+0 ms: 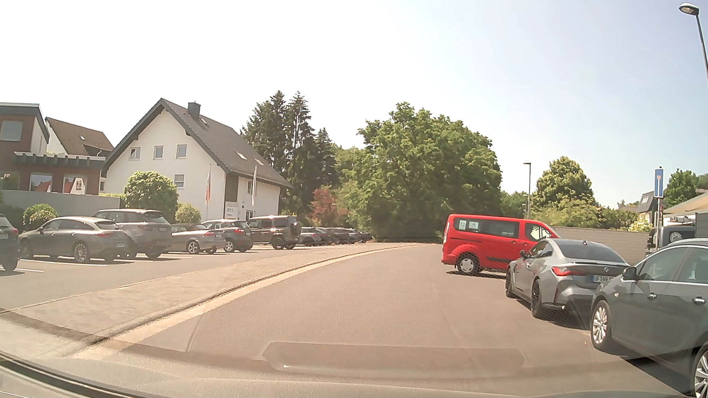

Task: Follow the waypoints while adhering to traffic rules and regulations

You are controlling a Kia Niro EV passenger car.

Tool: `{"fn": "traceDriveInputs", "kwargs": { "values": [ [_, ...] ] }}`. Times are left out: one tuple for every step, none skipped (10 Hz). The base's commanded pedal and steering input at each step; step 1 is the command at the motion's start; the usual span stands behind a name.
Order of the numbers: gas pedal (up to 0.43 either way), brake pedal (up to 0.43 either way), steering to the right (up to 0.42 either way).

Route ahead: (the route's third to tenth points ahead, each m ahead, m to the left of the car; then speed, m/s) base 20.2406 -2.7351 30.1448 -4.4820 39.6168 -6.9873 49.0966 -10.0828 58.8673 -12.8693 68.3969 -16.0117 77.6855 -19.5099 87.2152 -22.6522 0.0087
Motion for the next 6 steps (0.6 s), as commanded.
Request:
{"fn": "traceDriveInputs", "kwargs": {
  "values": [
    [0.0,0.268,0.012],
    [0.0,0.274,0.013],
    [0.0,0.274,0.012],
    [0.0,0.274,0.012],
    [0.0,0.274,0.012],
    [0.0,0.268,0.012]
  ]
}}
